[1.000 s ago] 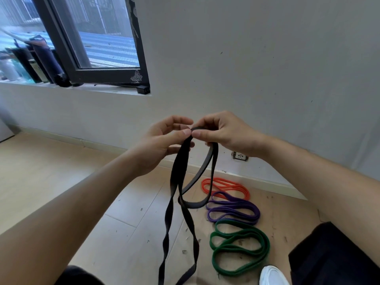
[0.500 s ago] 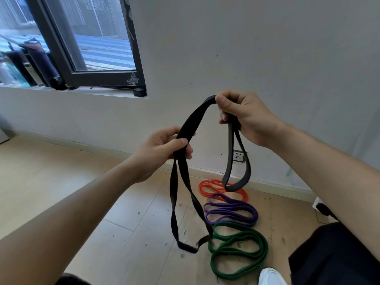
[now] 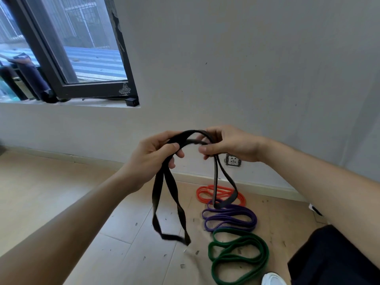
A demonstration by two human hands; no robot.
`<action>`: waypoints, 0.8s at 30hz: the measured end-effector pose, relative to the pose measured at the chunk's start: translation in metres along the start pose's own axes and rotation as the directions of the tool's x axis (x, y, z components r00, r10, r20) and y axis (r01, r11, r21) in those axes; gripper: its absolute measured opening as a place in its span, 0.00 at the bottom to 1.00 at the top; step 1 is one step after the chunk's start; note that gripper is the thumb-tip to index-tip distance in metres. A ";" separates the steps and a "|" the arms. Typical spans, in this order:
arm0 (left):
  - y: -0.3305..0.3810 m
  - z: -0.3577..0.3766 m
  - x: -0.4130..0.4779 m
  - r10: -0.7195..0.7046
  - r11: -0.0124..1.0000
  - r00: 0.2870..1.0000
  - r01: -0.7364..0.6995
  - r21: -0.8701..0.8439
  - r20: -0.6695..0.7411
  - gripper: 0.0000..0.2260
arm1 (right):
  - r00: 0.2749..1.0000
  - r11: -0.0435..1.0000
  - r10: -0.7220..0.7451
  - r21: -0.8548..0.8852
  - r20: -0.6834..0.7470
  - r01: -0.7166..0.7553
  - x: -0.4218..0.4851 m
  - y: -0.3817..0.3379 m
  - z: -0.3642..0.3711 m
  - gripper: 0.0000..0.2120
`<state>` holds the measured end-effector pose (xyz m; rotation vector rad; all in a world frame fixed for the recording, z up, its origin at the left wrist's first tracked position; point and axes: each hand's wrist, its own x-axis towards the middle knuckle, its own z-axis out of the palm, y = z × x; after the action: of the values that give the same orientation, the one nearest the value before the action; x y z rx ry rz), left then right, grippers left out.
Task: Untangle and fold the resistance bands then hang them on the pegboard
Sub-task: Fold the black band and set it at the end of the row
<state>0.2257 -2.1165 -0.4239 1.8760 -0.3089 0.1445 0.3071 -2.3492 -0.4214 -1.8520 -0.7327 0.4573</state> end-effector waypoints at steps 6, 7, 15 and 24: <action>0.001 -0.002 0.000 -0.003 1.000 0.999 0.002 0.031 0.035 0.11 | 0.993 0.993 -0.105 0.046 -0.050 0.107 0.005 -0.018 0.013 0.12; 0.001 -0.003 0.000 -0.005 0.999 0.999 0.004 0.043 0.043 0.09 | 0.994 0.995 -0.103 0.014 -0.049 0.104 0.005 -0.019 0.012 0.12; -0.004 -0.009 0.001 0.030 0.987 0.999 -0.032 0.158 0.014 0.04 | 0.994 0.988 -0.103 -0.114 -0.023 0.100 0.002 -0.029 0.014 0.09; -0.018 -0.016 0.002 -0.074 0.993 0.989 0.062 0.099 0.127 0.15 | 0.988 0.989 -0.117 0.077 -0.102 0.125 0.000 -0.027 0.015 0.12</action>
<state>0.2337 -2.0962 -0.4347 1.9919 -0.3315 -0.0106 0.2905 -2.3321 -0.4020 -1.7290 -0.7441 0.3123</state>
